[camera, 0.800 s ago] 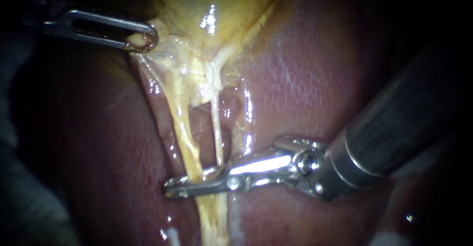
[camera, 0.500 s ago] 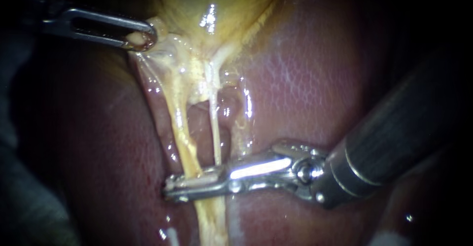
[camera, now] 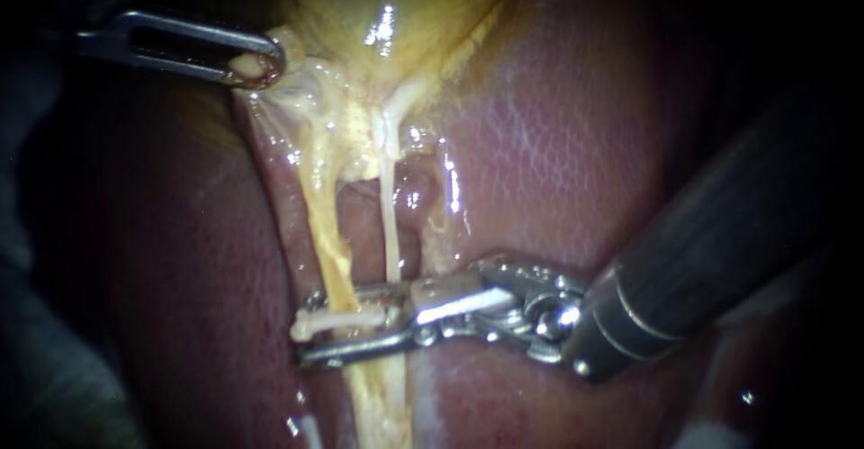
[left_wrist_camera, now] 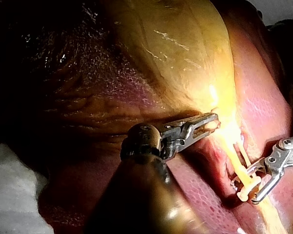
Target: Going back first clip left tube
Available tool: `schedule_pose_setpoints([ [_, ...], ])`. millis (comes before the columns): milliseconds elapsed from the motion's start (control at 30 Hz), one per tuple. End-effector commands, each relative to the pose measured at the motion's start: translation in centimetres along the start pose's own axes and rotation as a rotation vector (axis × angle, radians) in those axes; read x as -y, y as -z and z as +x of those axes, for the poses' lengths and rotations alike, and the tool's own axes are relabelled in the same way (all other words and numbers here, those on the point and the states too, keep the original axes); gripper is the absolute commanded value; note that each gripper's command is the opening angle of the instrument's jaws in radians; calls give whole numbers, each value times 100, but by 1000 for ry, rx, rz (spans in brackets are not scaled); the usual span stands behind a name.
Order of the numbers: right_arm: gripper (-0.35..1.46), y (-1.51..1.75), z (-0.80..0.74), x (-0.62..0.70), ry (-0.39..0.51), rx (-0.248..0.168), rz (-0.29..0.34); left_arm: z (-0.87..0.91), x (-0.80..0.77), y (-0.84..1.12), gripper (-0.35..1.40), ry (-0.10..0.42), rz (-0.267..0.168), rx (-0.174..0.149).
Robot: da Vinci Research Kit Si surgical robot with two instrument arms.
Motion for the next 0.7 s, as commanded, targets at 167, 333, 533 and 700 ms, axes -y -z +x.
schedule_pose_setpoints([
  [167,50,7,1,-1,63,-8,-33,0,0,0,-35,0,0,0],
  [333,50,18,3,5,212,53,-68,-1,0,1,-35,0,0,0],
  [533,50,57,26,25,412,156,-120,-1,1,2,-35,-1,0,1],
  [700,50,106,54,47,514,209,-159,-2,1,2,-35,-1,0,1],
])
